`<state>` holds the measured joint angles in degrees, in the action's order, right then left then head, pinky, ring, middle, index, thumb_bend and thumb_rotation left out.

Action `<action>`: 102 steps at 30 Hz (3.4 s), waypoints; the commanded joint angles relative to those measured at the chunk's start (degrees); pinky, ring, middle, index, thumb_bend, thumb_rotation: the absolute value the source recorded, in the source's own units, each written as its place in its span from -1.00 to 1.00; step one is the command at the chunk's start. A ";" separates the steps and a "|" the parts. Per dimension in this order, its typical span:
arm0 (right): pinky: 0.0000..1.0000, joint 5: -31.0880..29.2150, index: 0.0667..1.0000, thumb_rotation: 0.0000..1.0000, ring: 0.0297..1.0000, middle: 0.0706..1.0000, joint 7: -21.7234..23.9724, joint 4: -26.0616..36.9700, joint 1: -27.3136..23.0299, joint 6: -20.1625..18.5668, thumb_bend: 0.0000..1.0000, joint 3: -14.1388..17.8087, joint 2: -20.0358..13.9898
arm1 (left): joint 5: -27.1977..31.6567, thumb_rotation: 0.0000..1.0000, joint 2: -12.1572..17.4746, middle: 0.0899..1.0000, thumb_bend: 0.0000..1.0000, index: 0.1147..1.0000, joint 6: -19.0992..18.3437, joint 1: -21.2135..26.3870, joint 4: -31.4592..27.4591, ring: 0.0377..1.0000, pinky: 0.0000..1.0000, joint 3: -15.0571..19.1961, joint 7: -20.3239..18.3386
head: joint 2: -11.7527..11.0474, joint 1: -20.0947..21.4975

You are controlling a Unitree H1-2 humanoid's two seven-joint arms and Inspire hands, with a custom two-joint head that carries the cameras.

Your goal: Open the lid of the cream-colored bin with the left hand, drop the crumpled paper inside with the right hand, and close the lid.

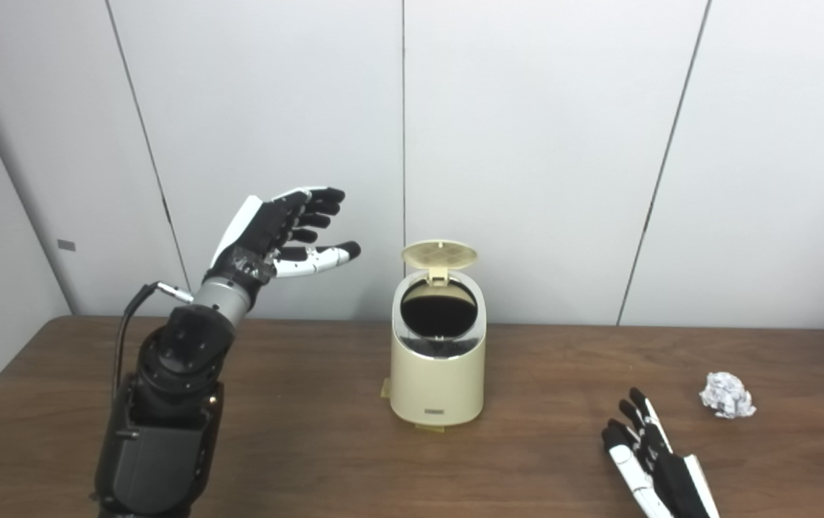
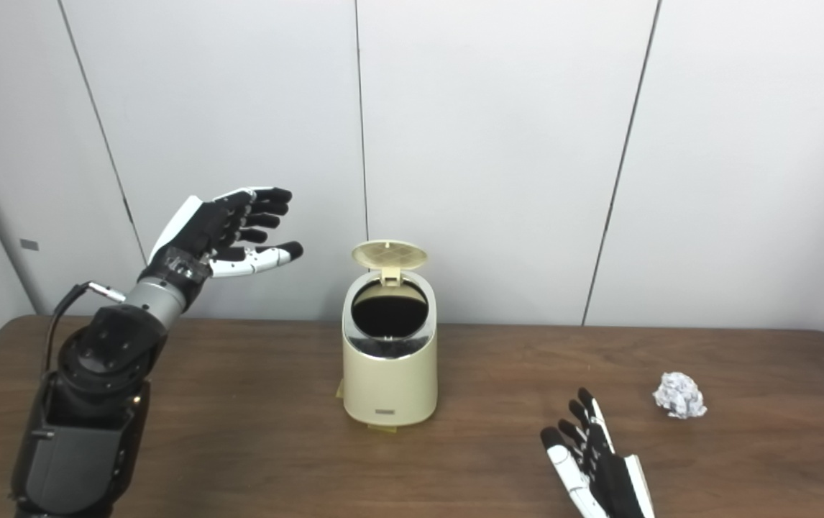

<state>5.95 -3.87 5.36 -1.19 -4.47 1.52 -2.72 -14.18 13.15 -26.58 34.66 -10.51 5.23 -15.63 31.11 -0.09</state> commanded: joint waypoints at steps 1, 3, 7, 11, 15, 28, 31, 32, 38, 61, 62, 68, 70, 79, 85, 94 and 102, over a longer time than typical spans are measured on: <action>0.61 -0.16 0.95 0.48 0.79 0.90 0.34 1.38 -0.56 -0.59 0.12 0.16 -0.24 | 4.06 -0.40 -1.71 0.71 -0.27 0.74 0.05 -1.81 -2.09 0.72 0.67 1.65 1.01 | 0.04 -0.04; 0.62 -0.64 0.95 0.48 0.79 0.90 0.55 1.94 -0.54 -0.69 0.11 0.23 -0.22 | 6.41 0.04 -3.04 0.80 -0.35 0.81 -0.26 -4.24 -3.24 0.80 0.77 2.83 1.32 | 0.41 0.22; 0.66 -1.79 0.95 0.47 0.79 0.90 0.75 3.72 -1.23 -1.25 0.19 0.78 -0.35 | 11.09 0.77 -6.83 0.89 -0.17 0.90 1.26 -14.05 -7.47 0.89 0.86 4.19 3.10 | 1.14 0.91; 0.59 -4.24 0.89 0.21 0.77 0.85 0.96 5.56 -2.86 -3.13 0.31 2.52 -0.19 | 13.73 0.96 -9.86 0.93 -0.02 0.97 5.42 -21.82 -9.08 0.91 0.89 3.24 4.81 | 1.74 1.63; 0.64 -3.05 0.87 -0.07 0.81 0.86 1.35 8.32 -4.62 -6.71 0.45 3.17 -2.42 | 15.20 1.00 -11.73 0.96 0.06 1.00 9.84 -27.53 -8.63 0.95 0.96 2.24 6.21 | 2.26 2.42; 0.62 8.49 0.79 -0.58 0.73 0.78 7.27 11.92 -13.08 -17.22 0.68 3.26 -22.06 | 16.59 0.93 -14.22 1.00 0.09 1.00 16.05 -34.69 -4.11 1.00 1.00 0.18 10.76 | 4.50 7.47; 0.51 12.81 0.74 -0.51 0.67 0.75 8.01 12.07 -14.37 -19.97 0.75 2.19 -25.20 | 16.85 0.97 -13.11 1.00 0.08 1.00 15.77 -34.38 -3.65 1.00 1.00 0.08 10.64 | 4.70 9.85; 0.47 14.29 0.72 -0.49 0.65 0.73 8.32 11.85 -14.75 -20.60 0.76 1.87 -26.31 | 17.12 0.98 -12.79 1.00 0.08 1.00 15.75 -34.26 -3.40 1.00 1.00 0.18 10.53 | 4.70 10.12; 0.48 20.63 0.71 -0.65 0.68 0.73 10.77 9.57 -16.49 -22.41 0.81 2.55 -28.51 | 18.36 1.00 -10.89 1.00 0.03 1.00 15.42 -34.07 -2.87 1.00 1.00 0.30 10.24 | 4.26 16.10; 0.46 30.94 0.69 -0.86 0.67 0.72 15.04 -5.55 -23.99 -22.40 0.77 3.05 -25.45 | 22.64 1.00 -5.45 1.00 -0.11 1.00 9.42 -33.01 -8.11 1.00 1.00 1.20 8.98 | 4.01 23.85; 0.45 30.16 0.69 -0.85 0.66 0.72 14.78 -6.68 -24.43 -21.97 0.78 2.66 -25.52 | 22.67 1.00 -5.34 1.00 -0.12 1.00 9.01 -33.03 -8.49 1.00 1.00 1.15 8.99 | 4.02 23.82; 0.38 30.89 0.64 -0.78 0.57 0.66 12.94 -14.13 -26.51 -19.27 0.81 -2.35 -27.30 | 23.35 0.93 -4.63 1.00 -0.15 1.00 5.95 -33.23 -11.17 1.00 1.00 1.67 9.32 | 4.16 23.45; 0.41 30.74 0.62 -0.78 0.58 0.64 11.59 -16.61 -27.24 -18.59 0.84 -3.33 -27.40 | 23.15 0.91 -4.50 1.00 -0.15 1.00 5.03 -33.32 -12.45 1.00 1.00 1.83 9.66 | 4.20 23.20; 0.40 31.17 0.59 -0.79 0.61 0.68 9.93 -21.28 -29.00 -19.83 0.83 -6.05 -27.70 | 23.75 0.91 -3.92 1.00 -0.22 1.00 3.19 -33.80 -15.89 1.00 1.00 2.29 9.50 | 4.66 22.80; 0.37 30.76 0.55 -0.77 0.54 0.61 8.49 -22.58 -28.83 -19.31 0.83 -6.08 -28.56 | 24.48 1.00 -3.44 1.00 -0.34 1.00 0.10 -33.88 -19.25 1.00 1.00 2.48 9.70 | 5.15 22.78; 0.26 29.93 0.35 -0.91 0.37 0.43 6.02 -21.52 -27.54 -17.86 0.77 -4.97 -29.12 | 24.95 0.99 -3.13 1.00 -0.32 1.00 0.12 -33.56 -19.66 1.00 1.00 2.13 9.42 | 5.56 23.08; -0.38 29.88 0.01 -1.00 -0.23 -0.08 1.01 -21.47 -25.87 -17.67 0.00 -4.16 -28.55 | 25.58 0.90 -3.48 1.00 -0.30 1.00 1.82 -33.35 -20.23 1.00 1.00 2.41 9.35 | 6.32 22.30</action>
<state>35.60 -0.99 -18.07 -25.68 -23.04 -3.54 -29.92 10.53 9.33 -26.54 -0.78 -28.61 7.40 -6.43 37.35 22.15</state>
